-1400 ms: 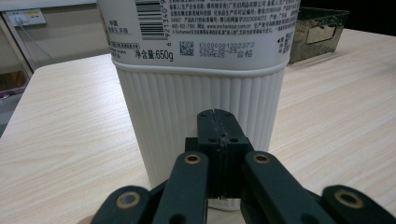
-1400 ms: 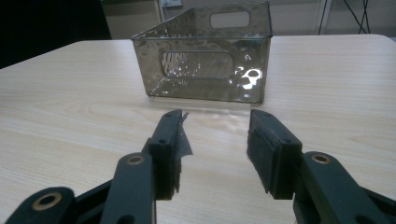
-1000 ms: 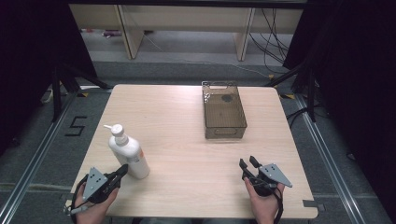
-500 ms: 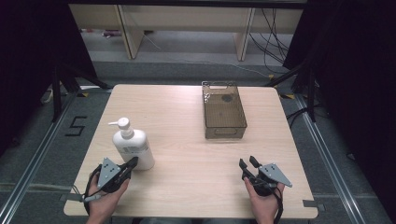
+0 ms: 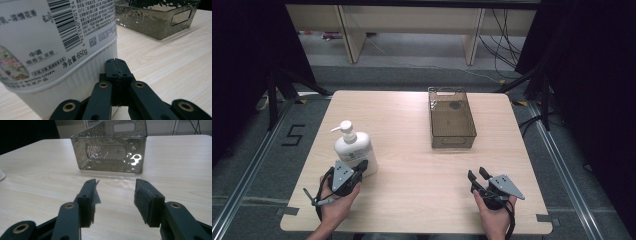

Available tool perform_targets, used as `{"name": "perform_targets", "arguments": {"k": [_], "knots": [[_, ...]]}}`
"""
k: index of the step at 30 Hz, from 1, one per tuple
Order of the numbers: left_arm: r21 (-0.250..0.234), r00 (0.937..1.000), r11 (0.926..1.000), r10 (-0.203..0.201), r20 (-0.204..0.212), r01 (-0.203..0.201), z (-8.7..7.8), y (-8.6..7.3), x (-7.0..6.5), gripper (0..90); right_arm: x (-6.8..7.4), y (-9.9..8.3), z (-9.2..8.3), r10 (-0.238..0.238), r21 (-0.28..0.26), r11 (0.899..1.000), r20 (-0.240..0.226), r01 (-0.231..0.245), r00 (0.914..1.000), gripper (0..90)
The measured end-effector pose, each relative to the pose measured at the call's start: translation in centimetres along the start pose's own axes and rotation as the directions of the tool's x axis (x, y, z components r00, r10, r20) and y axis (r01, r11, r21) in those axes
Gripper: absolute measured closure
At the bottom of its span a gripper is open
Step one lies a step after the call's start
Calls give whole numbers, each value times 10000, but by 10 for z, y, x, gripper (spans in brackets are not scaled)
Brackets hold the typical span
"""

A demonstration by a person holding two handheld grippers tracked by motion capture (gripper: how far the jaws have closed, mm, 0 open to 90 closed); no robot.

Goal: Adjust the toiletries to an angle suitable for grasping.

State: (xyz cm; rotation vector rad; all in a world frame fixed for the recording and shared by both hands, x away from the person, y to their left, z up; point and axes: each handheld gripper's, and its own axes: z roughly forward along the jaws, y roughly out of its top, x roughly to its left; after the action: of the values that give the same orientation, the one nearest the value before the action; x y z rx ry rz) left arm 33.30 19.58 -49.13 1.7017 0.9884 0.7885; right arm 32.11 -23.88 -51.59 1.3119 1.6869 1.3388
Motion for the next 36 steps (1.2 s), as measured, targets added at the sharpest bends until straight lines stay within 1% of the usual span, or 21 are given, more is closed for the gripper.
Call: {"name": "perform_targets", "arguments": {"k": [2,3,4,6,7,12,14,15,18,19,20,22,23,28,30,31,32,33,34,35,36], "knots": [[-1,10000,10000,-21,-7,21,2,1,0,895,0,0,0,72,17,10000,-46,-71,10000,529],[-67,10000,10000,-19,-4,19,6,2,0,895,1,0,-1,218,53,9997,-145,-218,9997,528],[30,10000,10000,-16,-42,16,6,3,0,895,1,0,-1,197,49,9998,-139,-196,9997,528],[23,10000,10000,-21,-57,21,7,3,0,895,1,0,-1,198,47,9998,-131,-197,9997,527],[-101,9999,9999,15,-147,-17,9,3,0,895,1,0,-1,200,43,9998,-135,-199,9997,526],[-117,9997,9999,-30,-227,27,11,3,-1,896,1,0,-1,193,50,9998,-135,-193,9997,526],[-36,9995,10000,-37,-312,36,12,5,-1,896,1,0,-1,181,82,9998,-163,-180,9997,525],[-129,9995,9999,-18,-309,14,14,5,-1,896,1,0,-1,191,74,9998,-168,-190,9997,524],[-79,9994,10000,-24,-340,22,14,6,-1,896,1,0,0,194,61,9998,-156,-193,9997,523],[-107,9995,9999,-32,-327,28,15,6,-1,896,0,0,0,12,58,10000,-61,-11,10000,522],[-103,9994,9999,-17,-343,14,15,6,-1,896,0,0,0,161,40,9999,-211,-160,9996,521],[-83,9993,10000,-13,-367,10,15,6,-1,896,0,0,0,107,78,9999,-209,-105,9997,520],[-83,9992,10000,-16,-410,12,16,5,0,896,1,0,0,122,51,9999,-101,-122,9999,517],[-94,9991,10000,-14,-433,9,16,4,0,896,0,0,0,89,184,9998,-141,-87,9999,516],[-217,9994,9998,22,-359,-30,14,4,1,894,2,0,0,196,121,9997,-179,-194,9996,515],[-298,9996,9995,68,-275,-76,12,4,1,894,0,0,0,70,91,9999,-233,-68,9997,515],[-422,9997,9989,181,-170,-188,9,3,1,891,0,0,0,80,86,9999,-240,-78,9997,514],[-537,9992,9978,399,-34,-400,-1,1,3,846,3,0,0,-69,-62,10000,-129,68,9999,508],[-625,9993,9974,366,116,-358,-6,0,5,821,5,1,-2,-203,137,9997,-25,203,9998,507],[-845,9987,9960,337,370,-305,-10,-3,7,794,5,2,-1,-255,26,9997,-185,255,9995,504],[-905,9985,9954,343,434,-303,-17,-5,9,763,7,4,-1,-327,13,9995,-167,327,9993,502]]}}
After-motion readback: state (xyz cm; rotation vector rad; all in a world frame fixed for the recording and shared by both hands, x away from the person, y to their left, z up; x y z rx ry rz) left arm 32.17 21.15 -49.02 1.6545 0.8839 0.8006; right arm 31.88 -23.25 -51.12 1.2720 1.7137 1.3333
